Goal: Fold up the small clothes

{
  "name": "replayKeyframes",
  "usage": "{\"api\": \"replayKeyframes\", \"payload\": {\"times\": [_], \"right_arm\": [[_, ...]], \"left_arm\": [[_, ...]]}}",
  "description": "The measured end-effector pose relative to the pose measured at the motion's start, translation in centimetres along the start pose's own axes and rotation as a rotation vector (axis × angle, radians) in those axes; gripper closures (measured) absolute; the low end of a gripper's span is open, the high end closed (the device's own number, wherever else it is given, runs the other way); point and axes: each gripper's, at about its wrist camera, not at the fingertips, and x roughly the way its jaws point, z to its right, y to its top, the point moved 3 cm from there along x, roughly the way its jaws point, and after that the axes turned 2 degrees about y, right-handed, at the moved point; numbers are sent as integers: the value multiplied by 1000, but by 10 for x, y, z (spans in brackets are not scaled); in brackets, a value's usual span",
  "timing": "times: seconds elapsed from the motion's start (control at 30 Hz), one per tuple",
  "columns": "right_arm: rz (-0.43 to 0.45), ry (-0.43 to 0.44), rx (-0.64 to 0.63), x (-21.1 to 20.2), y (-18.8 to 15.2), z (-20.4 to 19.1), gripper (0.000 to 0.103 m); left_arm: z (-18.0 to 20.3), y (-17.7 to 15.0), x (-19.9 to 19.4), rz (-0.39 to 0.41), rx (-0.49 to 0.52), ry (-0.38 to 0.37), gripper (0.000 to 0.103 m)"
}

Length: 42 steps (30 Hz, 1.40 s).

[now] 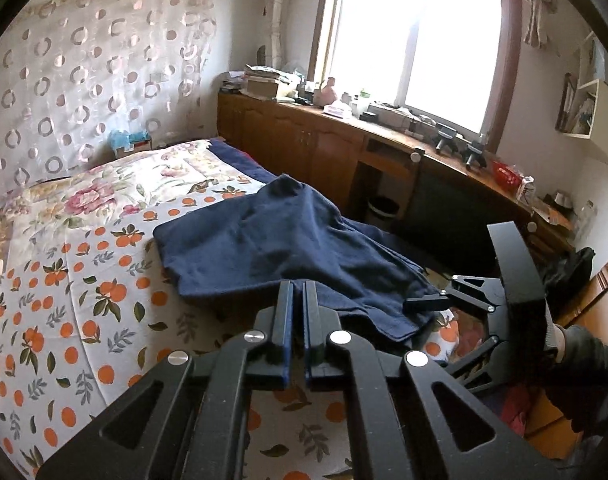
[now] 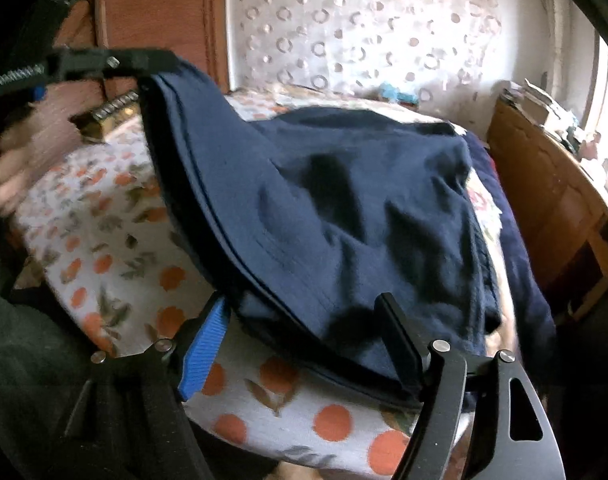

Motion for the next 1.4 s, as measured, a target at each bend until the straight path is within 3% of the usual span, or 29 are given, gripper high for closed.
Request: {"api": "replayKeyframes", "payload": {"times": [0.33,0.37,0.43,0.5,0.53,0.6,0.77,0.9,1.17,1.4], "right_arm": [[-23,-69,-10,7,-2,4,29],[-20,-73,-8,7,-1,6,34],[-15,-85,-8,6,3,11,69],[3,-75,-7,5,10,14,90],[19,-68,-4,4,15,16,93],[43,-42,2,0,35,21,94],[152,-102,-80,-7,111,21,94],[163,-99,-104,12,143,23,94],[134,-68,-90,66,175,49,94],[79,-28,-39,101,179,78,94]], "left_arm": [[-8,-2,1,4,-18,26,98],[-9,-3,1,4,-19,28,98],[-13,-4,1,3,-26,30,98],[-17,-4,3,1,-30,37,98],[-20,-4,3,3,-32,44,98],[-27,0,7,4,-34,56,98],[-60,20,15,35,-80,99,98],[-82,33,27,23,-104,115,98],[-114,62,69,-18,-107,136,98],[-136,72,112,-78,-127,142,98]]}}
